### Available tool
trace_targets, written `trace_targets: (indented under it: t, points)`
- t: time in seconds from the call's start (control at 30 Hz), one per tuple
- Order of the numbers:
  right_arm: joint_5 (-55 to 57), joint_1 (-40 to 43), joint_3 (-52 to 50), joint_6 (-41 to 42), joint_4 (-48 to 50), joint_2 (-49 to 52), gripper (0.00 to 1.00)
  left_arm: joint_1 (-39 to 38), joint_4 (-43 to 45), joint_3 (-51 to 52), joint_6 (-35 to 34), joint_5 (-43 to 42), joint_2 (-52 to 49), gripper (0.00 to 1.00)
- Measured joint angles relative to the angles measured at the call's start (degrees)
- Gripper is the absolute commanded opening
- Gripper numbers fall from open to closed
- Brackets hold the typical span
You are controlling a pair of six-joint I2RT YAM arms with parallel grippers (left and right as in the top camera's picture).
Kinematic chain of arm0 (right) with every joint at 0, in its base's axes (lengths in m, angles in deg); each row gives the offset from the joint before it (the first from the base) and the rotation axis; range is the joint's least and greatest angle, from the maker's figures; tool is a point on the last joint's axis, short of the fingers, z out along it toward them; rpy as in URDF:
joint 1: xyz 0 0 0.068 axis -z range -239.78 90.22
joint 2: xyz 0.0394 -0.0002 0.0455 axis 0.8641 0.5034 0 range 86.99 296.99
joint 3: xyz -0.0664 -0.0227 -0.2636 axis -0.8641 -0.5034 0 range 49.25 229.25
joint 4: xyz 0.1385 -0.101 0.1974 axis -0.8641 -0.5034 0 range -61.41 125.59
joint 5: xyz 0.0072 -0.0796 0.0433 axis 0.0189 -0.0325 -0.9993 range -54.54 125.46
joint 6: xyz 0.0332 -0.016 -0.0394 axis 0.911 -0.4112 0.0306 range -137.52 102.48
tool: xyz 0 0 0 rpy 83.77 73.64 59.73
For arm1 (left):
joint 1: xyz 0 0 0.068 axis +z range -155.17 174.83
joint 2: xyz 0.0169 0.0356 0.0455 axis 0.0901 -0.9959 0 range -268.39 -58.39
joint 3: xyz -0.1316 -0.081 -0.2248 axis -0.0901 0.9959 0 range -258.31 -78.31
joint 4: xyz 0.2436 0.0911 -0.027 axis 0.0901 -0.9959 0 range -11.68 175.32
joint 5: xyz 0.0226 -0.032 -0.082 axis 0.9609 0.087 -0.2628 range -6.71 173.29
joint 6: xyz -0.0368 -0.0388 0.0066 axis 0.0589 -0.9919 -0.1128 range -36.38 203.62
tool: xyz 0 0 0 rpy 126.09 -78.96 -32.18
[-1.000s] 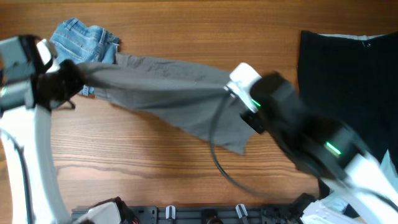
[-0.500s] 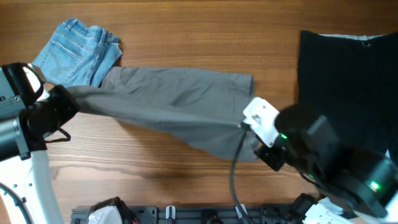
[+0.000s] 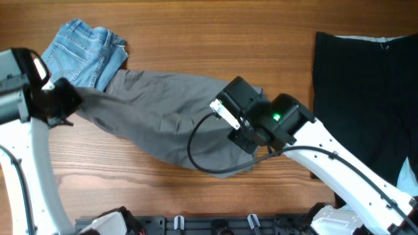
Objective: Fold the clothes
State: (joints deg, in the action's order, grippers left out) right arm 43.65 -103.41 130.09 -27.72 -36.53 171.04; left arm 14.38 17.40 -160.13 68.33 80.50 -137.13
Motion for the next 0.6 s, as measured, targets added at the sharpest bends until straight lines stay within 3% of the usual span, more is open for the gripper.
trace_targets:
  t: [0.4,0.47,0.5,0.53,0.6]
  points:
    - [-0.09,9.53,0.0,-0.37,6.8,0.31,0.05,-6.36,16.22,0.0,-1.38,-0.5,-13.25,0.04]
    - [-0.66,10.82,0.0,-1.05,7.65,0.72,0.08,-7.17,18.25,0.0,-1.84,-0.85,-15.02,0.04]
    - [-0.76,11.17,0.0,-1.42,7.76,0.98,0.16,-7.52,18.97,0.0,-1.97,-0.94,-15.74,0.06]
    - [-0.92,11.61,0.0,-1.79,7.93,1.57,0.35,-7.91,20.02,0.0,-2.01,-0.92,-16.39,0.22]
    - [-0.87,12.35,0.0,-2.21,7.96,2.75,0.61,-8.63,21.64,0.0,-2.01,-0.72,-17.44,0.62]
